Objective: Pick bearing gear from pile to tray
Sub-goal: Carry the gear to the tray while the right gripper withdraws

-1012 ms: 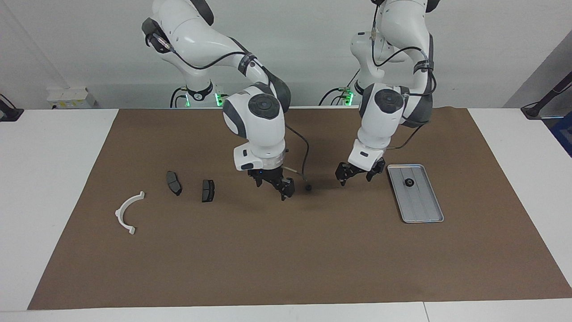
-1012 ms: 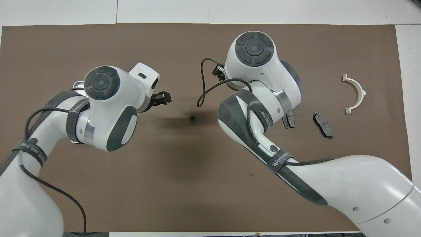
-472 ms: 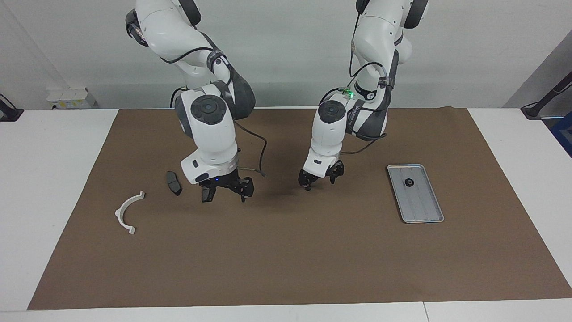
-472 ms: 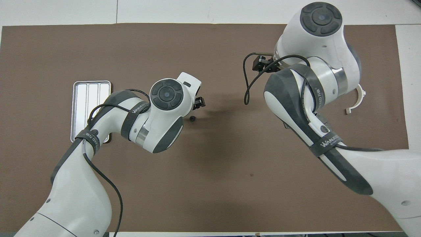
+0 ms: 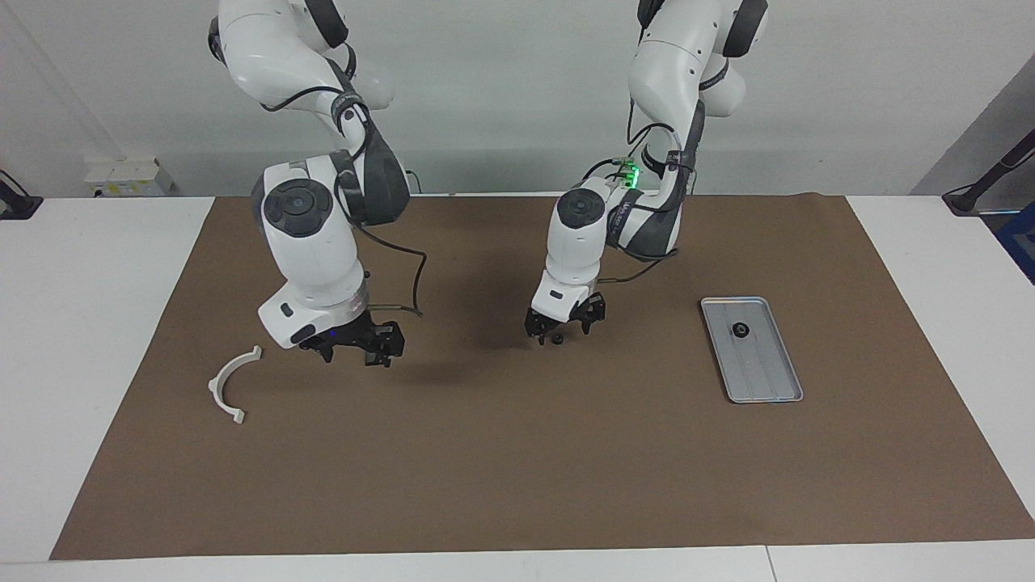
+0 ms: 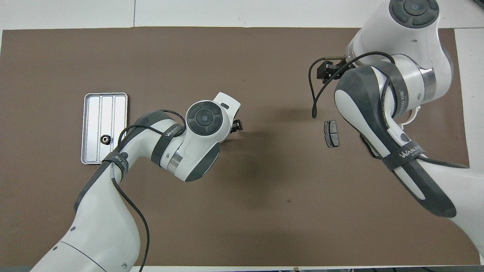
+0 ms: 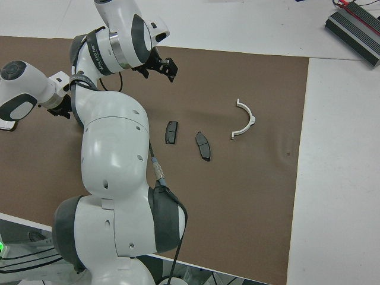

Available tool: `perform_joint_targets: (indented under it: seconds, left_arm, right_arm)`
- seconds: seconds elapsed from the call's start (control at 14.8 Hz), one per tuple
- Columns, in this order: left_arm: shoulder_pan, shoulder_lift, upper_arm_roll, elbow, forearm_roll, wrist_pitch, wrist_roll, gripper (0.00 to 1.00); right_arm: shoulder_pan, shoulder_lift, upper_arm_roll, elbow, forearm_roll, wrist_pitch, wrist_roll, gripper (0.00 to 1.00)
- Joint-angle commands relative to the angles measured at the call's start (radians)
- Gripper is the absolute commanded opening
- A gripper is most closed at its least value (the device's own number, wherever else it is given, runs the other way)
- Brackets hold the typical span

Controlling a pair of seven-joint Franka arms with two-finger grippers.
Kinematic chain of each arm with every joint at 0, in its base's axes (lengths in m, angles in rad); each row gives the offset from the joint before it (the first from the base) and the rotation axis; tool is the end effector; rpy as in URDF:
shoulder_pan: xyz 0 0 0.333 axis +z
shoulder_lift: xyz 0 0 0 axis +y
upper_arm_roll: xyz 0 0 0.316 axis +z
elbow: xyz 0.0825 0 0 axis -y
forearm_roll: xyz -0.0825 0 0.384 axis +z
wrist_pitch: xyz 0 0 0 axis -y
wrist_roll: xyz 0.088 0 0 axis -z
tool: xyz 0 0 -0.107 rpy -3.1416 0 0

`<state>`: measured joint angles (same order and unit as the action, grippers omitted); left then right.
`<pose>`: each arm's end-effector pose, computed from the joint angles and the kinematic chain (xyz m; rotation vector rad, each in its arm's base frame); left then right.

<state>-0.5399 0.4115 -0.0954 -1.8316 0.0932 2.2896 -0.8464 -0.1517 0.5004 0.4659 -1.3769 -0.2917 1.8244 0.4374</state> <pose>0.5244 -0.3786 0.3133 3.1219 0.2507 0.0924 0.6822 0.1328 0.4493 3.0770 -0.1530 0.0361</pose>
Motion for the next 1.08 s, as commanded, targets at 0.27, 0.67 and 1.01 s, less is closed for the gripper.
perform_joint_targets:
  seconds: [0.27, 0.67, 1.01]
  left_arm:
    - [-0.014, -0.022, 0.014, -0.086, 0.023, 0.071, -0.014, 1.00]
    - [-0.015, -0.028, 0.014, -0.100, 0.023, 0.079, -0.016, 0.90]
    - [-0.014, -0.026, 0.016, -0.087, 0.022, 0.076, -0.025, 0.14]
  right_arm:
    - [-0.023, -0.025, 0.013, -0.022, 0.017, -0.011, -0.026, 1.00]
    - [-0.057, -0.026, 0.013, -0.021, 0.017, -0.008, -0.078, 1.00]
    - [-0.072, -0.026, 0.013, -0.021, 0.017, 0.001, -0.101, 1.00]
